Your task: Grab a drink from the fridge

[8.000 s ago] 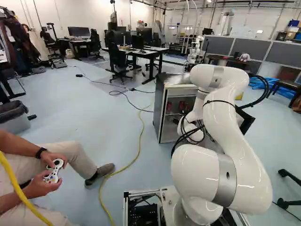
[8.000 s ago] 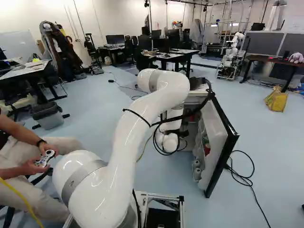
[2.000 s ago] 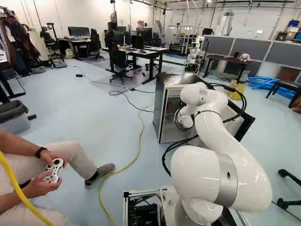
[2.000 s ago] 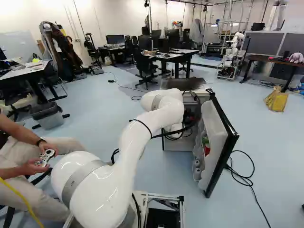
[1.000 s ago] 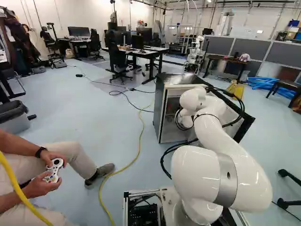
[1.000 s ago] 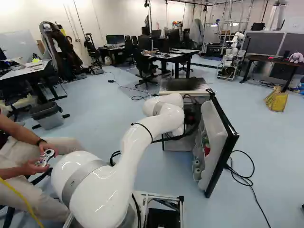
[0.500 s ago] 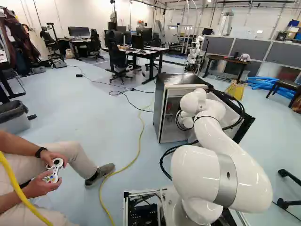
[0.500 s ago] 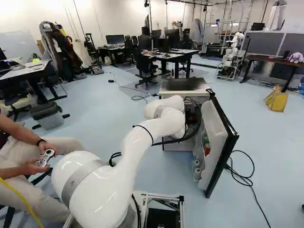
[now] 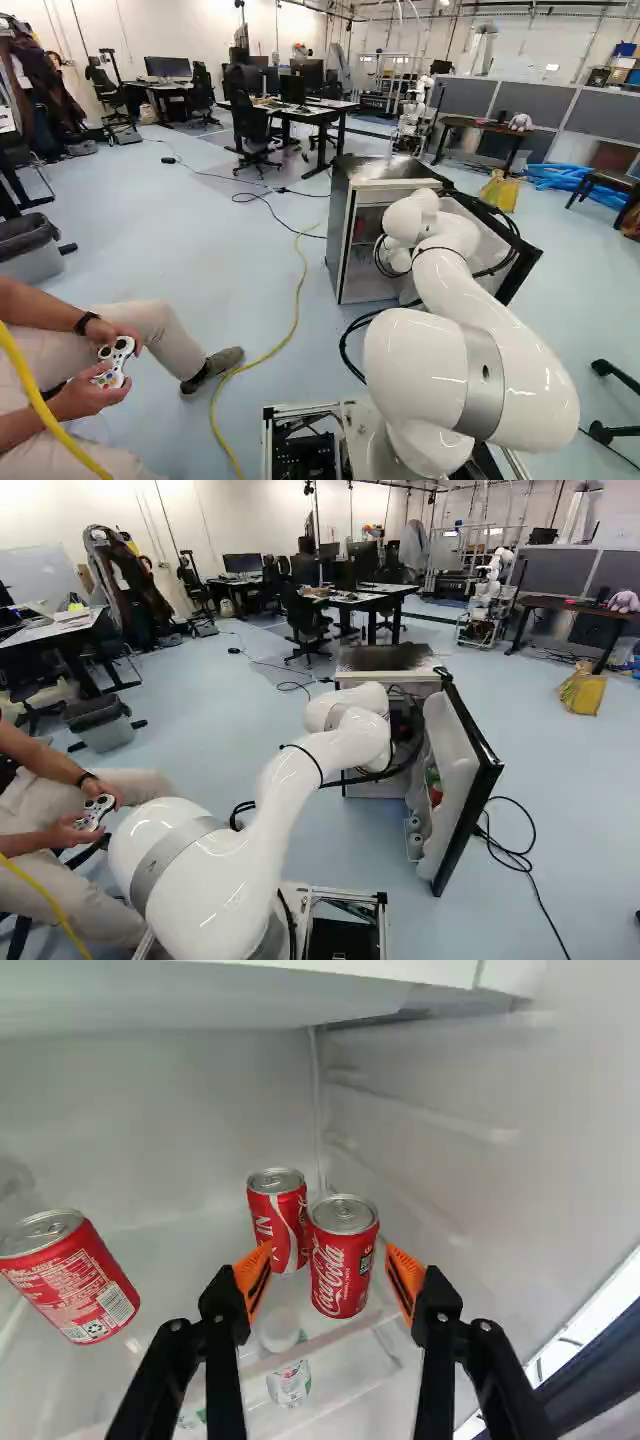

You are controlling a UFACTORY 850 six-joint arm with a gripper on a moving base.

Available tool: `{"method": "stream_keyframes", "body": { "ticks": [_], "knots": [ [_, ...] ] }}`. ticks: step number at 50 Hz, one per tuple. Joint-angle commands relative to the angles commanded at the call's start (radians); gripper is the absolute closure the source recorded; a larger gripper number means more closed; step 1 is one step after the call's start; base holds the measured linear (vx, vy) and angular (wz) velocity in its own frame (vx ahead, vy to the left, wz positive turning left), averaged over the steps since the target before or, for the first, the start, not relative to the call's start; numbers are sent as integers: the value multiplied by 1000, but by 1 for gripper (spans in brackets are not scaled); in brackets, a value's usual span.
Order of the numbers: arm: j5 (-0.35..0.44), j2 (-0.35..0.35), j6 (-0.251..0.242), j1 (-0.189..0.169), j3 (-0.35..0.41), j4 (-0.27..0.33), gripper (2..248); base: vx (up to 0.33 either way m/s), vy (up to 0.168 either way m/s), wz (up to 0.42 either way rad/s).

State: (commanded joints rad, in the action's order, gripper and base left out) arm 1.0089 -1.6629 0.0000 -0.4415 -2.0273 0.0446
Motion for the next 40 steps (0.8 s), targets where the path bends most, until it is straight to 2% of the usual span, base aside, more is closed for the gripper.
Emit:
{"method": "stream_keyframes", "body": {
  "ticks": [23,40],
  "knots": [
    [0,-2,0,0,-4,0,80,0,0,0],
    [0,-23,0,-2,-38,0,80,0,0,0]
  ]
}}
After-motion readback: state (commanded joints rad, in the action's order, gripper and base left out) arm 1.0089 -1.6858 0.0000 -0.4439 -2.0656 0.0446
